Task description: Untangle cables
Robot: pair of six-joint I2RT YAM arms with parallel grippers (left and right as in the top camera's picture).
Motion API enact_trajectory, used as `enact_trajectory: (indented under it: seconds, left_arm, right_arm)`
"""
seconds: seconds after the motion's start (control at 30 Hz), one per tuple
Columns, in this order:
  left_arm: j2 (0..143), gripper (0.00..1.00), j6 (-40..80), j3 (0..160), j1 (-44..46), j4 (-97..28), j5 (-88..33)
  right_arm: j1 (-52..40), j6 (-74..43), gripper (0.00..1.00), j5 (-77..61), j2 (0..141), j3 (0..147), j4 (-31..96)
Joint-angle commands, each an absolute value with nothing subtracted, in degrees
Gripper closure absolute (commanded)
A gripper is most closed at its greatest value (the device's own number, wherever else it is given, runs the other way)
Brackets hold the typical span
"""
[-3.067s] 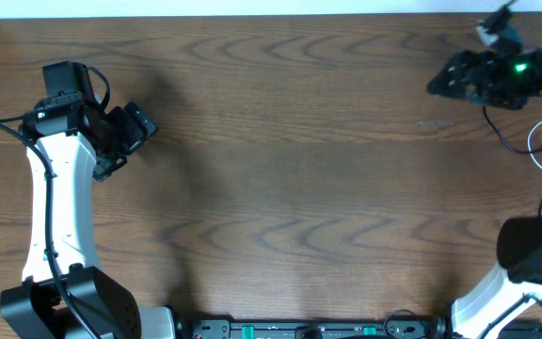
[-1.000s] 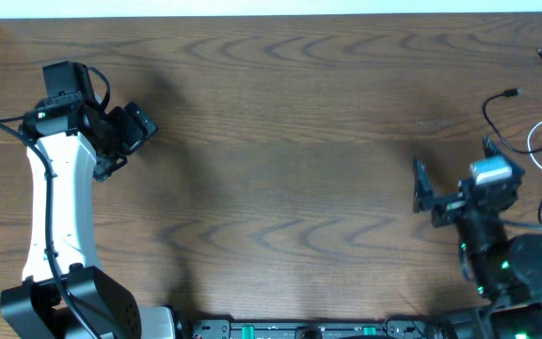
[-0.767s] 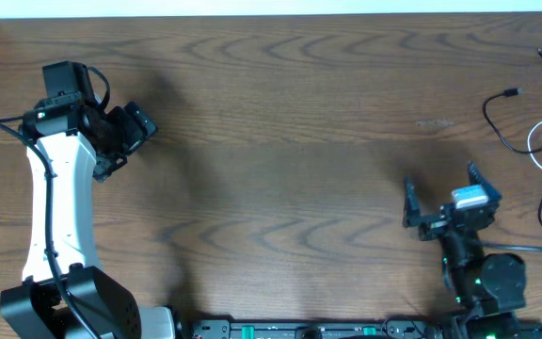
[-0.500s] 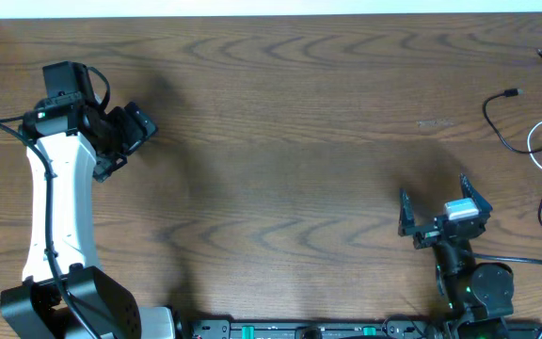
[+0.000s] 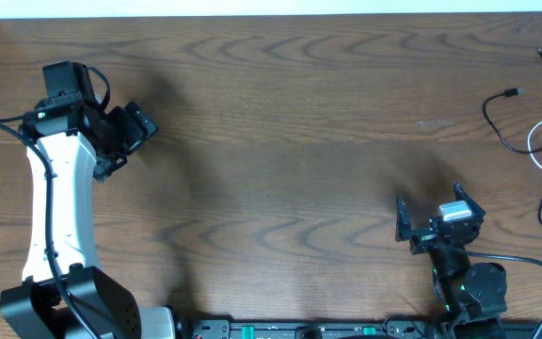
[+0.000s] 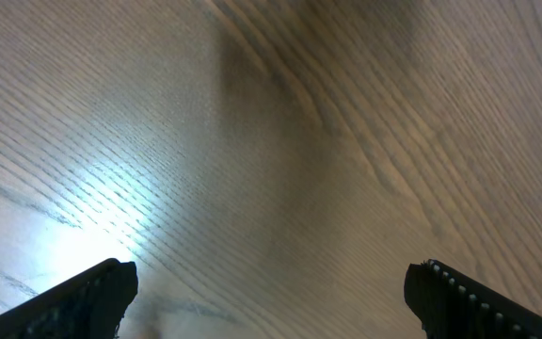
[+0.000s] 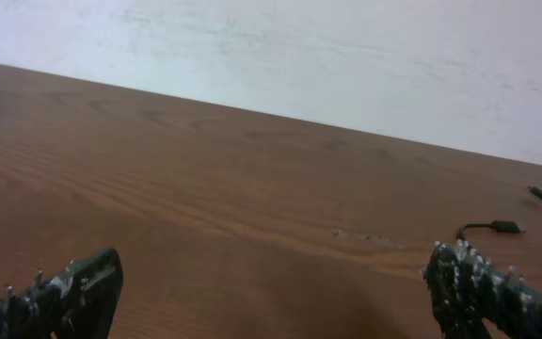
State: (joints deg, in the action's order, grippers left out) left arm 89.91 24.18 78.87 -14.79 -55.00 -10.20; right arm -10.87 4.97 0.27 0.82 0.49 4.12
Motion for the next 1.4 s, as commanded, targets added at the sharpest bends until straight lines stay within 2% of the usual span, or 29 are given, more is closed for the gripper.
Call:
enact_trajectory:
  seconds: [0.0, 1.17, 1.37]
  left_arm:
    - [89.95, 0.04, 24.29, 78.59, -14.70, -54.96, -9.87]
    - [88.23, 0.04, 24.25, 78.59, -14.70, -54.96, -9.78]
    - [85.01, 0.04, 24.03, 78.06, -14.68, -53.52, -4.82]
  right_arm:
    - [-11.25, 4.12, 0.01, 0.95, 0.32, 0.32, 4.27]
    - [-11.25, 4.12, 0.01, 0.95, 0.32, 0.32, 4.27]
    - [-11.25, 4.12, 0.01, 0.95, 0.34, 0.32, 4.27]
